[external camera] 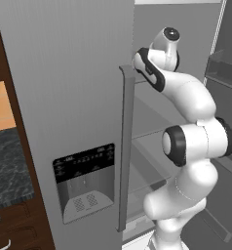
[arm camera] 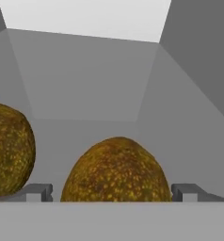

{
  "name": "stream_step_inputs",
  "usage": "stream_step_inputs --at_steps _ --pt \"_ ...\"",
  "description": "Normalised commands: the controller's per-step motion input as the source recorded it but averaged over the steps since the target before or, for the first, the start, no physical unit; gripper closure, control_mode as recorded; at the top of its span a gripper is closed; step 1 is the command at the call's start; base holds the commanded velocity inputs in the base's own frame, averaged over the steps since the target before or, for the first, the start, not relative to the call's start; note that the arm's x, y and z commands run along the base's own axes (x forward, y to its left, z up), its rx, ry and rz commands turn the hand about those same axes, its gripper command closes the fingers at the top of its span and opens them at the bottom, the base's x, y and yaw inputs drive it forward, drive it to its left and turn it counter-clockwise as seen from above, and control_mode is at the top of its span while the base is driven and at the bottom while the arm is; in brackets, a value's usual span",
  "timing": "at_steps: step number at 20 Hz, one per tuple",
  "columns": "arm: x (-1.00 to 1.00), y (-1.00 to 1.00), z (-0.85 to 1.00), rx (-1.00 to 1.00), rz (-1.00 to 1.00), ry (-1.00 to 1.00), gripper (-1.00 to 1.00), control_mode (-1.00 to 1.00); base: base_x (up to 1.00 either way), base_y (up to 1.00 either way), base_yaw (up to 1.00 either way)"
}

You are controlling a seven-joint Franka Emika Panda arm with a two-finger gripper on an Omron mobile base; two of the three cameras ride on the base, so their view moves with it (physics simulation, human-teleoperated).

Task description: Place one avocado and one fish in each tupperware on the nearby counter, to pack two identical lunches.

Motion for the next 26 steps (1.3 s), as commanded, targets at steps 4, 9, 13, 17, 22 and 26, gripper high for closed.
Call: stream_step_inputs --at_steps 4,9,13,17,22,26 --pt "0.17 -0.01 -0.19 0.00 0.00 0.00 -1.00 -1.00 0.00 0.00 0.00" --pt "0.03 0.00 -0.08 0.00 0.00 0.00 -1.00 -1.00 0.00 0.00 0.00" --pt "0.00 0.00 0.00 0.00 0.00 0.00 1.00 -1.00 0.00 0.00 0.00" --pt "0.00 0.00 0.00 0.00 0.00 0.00 1.00 -1.00 0.00 0.00 0.00" --pt "-0.24 0.00 0.02 0.00 0.00 0.00 1.00 -1.00 0.00 0.00 0.00" --pt "-1.00 -0.01 0.09 0.00 0.00 -0.03 1.00 -1.00 0.00 0.00 0.00"
